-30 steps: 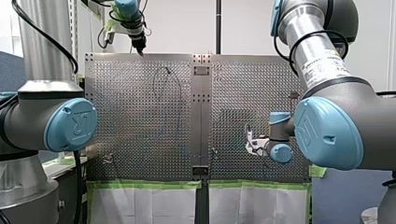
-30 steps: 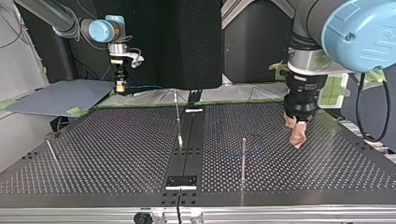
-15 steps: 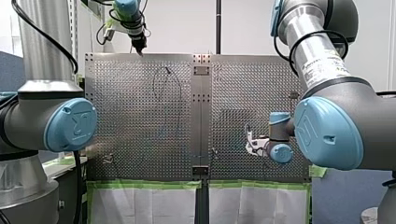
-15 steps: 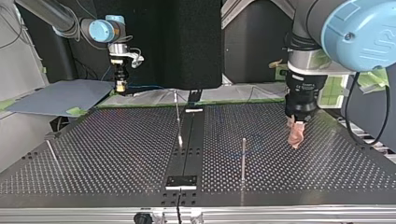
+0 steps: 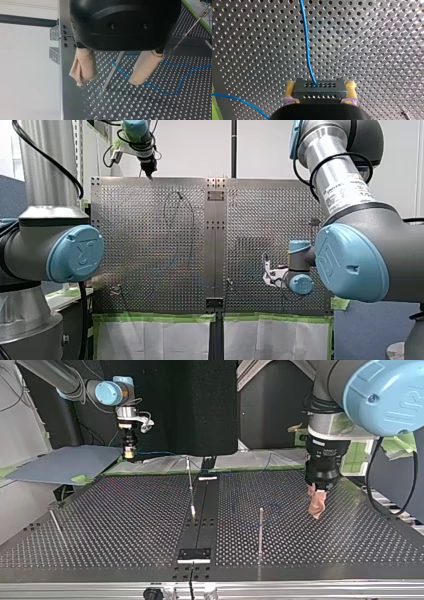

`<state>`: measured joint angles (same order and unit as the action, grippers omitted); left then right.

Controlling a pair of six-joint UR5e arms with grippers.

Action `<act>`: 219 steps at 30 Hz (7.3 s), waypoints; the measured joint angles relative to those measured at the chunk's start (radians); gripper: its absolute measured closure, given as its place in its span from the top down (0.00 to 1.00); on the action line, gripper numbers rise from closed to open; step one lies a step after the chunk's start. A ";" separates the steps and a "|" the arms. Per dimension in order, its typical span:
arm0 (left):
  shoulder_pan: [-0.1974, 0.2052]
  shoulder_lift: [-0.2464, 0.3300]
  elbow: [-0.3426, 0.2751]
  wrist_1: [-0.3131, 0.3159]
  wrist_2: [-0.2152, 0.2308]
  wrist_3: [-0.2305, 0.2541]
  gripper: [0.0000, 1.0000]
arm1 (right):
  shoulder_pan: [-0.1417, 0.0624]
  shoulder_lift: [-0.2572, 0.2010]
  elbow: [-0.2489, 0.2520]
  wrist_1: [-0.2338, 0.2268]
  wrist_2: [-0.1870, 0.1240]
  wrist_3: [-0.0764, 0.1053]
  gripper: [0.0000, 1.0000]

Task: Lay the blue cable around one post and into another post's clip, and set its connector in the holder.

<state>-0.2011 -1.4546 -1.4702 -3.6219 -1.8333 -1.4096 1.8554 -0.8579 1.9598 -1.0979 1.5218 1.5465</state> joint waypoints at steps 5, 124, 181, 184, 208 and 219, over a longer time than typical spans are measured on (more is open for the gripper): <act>0.000 0.000 0.000 0.000 0.000 0.000 1.00 | 0.000 0.001 0.000 0.000 0.000 -0.001 0.19; -0.458 -0.757 -0.371 0.915 0.044 -0.546 1.00 | 0.003 0.002 0.000 0.042 0.043 -0.044 0.19; -0.395 -0.927 -0.370 1.498 0.052 -0.552 1.00 | 0.148 -0.140 0.016 0.131 -0.010 -0.057 0.19; -0.392 -0.926 -0.370 1.531 0.053 -0.555 1.00 | 0.151 -0.140 0.018 0.126 -0.010 -0.053 0.19; -0.381 -0.927 -0.370 1.576 0.047 -0.576 1.00 | 0.197 -0.139 0.019 0.131 -0.005 -0.059 0.19; -0.381 -0.927 -0.370 1.575 0.009 -0.573 0.00 | 0.205 -0.139 0.020 0.131 -0.004 -0.058 0.19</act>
<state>-0.5821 -2.3812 -1.8404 -2.0471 -1.8244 -1.9823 2.0603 -0.9967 1.9795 -0.9666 1.5177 1.4890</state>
